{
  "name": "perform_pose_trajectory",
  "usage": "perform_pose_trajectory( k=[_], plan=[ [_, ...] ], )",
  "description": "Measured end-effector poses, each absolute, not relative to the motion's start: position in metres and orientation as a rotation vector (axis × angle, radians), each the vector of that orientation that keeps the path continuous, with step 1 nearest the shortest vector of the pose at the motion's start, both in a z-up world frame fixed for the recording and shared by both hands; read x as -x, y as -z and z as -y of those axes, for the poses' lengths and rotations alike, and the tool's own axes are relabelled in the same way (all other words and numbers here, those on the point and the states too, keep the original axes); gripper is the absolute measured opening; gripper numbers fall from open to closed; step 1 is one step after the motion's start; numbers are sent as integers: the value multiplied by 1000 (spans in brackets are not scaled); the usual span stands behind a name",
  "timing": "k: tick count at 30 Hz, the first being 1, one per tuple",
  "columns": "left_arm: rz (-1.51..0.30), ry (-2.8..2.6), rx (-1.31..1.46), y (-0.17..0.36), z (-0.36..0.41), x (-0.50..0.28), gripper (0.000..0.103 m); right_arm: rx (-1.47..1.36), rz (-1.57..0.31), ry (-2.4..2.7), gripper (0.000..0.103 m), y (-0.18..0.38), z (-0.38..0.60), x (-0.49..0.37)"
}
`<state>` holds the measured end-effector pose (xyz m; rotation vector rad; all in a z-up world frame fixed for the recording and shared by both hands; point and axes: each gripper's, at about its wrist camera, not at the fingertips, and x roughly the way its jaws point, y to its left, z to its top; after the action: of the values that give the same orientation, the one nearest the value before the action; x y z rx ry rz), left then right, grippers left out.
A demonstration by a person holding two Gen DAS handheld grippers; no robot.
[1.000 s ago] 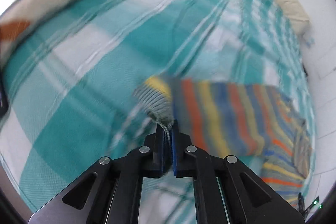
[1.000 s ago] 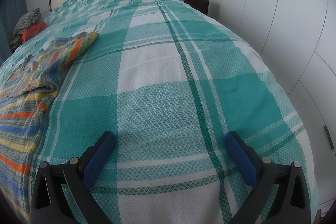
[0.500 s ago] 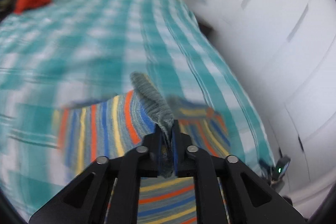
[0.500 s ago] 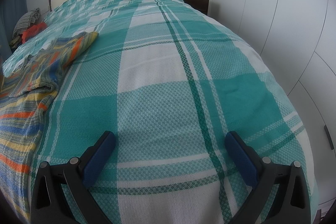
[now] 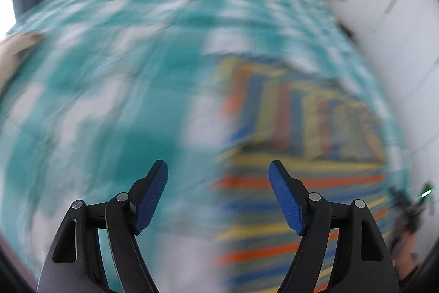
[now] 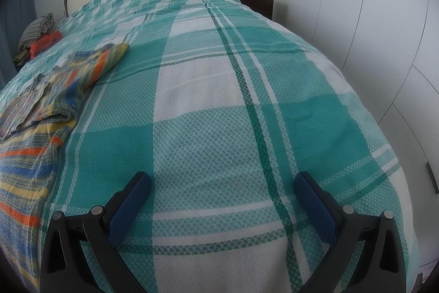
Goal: Fold small clothes
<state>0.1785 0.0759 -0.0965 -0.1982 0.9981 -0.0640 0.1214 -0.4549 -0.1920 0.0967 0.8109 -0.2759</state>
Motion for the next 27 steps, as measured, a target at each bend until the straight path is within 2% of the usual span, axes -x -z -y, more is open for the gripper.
perform_pose_trajectory(
  k=[6, 11, 16, 18, 23, 27],
  plan=[
    [-1055, -21, 306, 139, -116, -106, 78, -89, -814, 282, 103, 191, 454, -121],
    [-1001, -21, 348, 138, -118, -88, 79, -86, -820, 283, 103, 191, 454, -121],
    [-998, -54, 272, 147, -115, -94, 84, -92, -822, 279, 103, 191, 454, -121],
    [-1002, -51, 228, 151, -110, -95, 92, -94, -822, 278, 103, 191, 454, -122],
    [-1007, -62, 147, 162, -97, -96, 102, -103, -822, 272, 103, 192, 455, -123],
    [-1004, -63, 188, 166, -101, -99, 103, -112, -820, 266, 103, 193, 456, -123]
  ],
)
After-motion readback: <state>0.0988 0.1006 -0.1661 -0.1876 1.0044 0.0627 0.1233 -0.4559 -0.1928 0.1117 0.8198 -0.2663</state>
